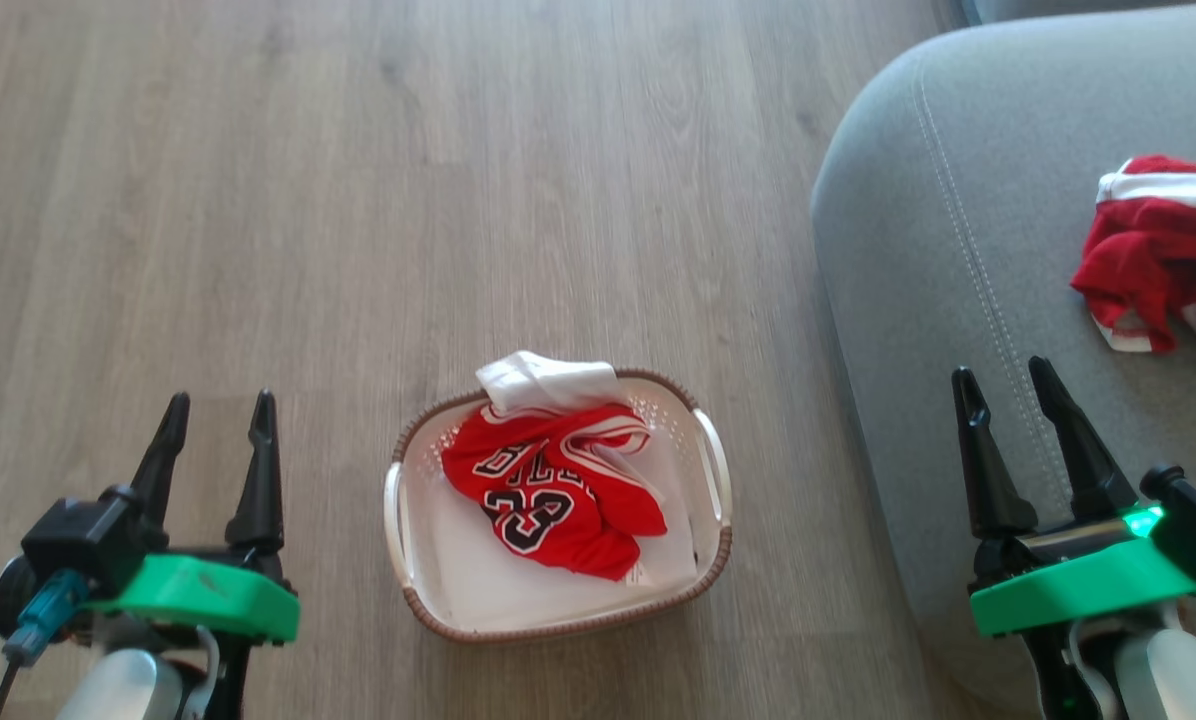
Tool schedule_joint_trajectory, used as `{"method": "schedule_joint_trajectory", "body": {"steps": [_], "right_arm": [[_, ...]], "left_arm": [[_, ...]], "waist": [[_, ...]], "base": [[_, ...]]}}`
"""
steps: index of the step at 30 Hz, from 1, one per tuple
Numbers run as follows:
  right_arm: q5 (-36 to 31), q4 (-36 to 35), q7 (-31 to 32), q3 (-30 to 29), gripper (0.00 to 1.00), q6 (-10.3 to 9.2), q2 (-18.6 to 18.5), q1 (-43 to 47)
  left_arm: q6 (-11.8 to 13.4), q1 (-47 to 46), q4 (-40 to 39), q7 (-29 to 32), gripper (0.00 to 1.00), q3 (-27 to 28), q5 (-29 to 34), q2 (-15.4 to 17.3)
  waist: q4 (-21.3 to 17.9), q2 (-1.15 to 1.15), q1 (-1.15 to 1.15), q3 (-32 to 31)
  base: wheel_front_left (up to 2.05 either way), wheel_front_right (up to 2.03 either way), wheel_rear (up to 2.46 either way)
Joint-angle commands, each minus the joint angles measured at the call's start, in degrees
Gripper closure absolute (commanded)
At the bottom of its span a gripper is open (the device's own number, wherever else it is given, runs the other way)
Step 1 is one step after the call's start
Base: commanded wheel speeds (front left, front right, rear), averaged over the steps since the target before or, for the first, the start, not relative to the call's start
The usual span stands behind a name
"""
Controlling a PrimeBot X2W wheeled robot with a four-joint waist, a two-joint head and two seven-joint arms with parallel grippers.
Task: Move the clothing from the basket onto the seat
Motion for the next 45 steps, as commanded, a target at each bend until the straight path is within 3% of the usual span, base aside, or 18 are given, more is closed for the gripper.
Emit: {"method": "schedule_joint_trajectory", "body": {"steps": [1, 15, 27, 35, 45], "right_arm": [[0.2, -1.8, -0.7, 1.5, 0.0, 0.41, -0.6, -2.4], [-0.6, -2.3, -2.4, 1.4, 0.0, 0.41, 0.5, -8.3], [-1.4, -3.6, -3.3, 0.7, 0.0, 0.41, 1.7, -10.7], [-1.7, -4.9, -3.6, -1.4, 0.0, 0.41, 2.4, -13.3], [-2.1, -8.8, -3.8, -4.2, 0.0, 0.41, 4.2, -16.0]], "left_arm": [[-0.2, -3.5, -1.3, -0.6, 0.0, 2.5, 0.6, 0.7], [-3.8, -14.3, 2.9, 1.7, 0.0, -1.6, 2.1, 0.3], [-7.6, -23.5, 11.1, 4.2, 0.0, -6.4, 2.8, -2.8], [-11.8, -31.1, 20.2, 4.9, 0.0, -10.3, 3.3, -6.3], [-14.8, -40.7, 35.4, 8.2, 0.0, -12.3, 1.7, -10.1]], "waist": [[-0.8, 0.0, 0.0, 1.5], [-4.4, 0.0, 0.0, 12.7], [-4.6, 0.0, 0.0, 20.3], [-5.0, 0.0, 0.0, 26.4], [-6.6, 0.0, 0.0, 33.8]], "base": [[0.0, 0.0, 0.0], [0.0, 0.0, 0.0], [0.0, 0.0, 0.0], [0.0, 0.0, 0.0], [0.0, 0.0, 0.0]]}}
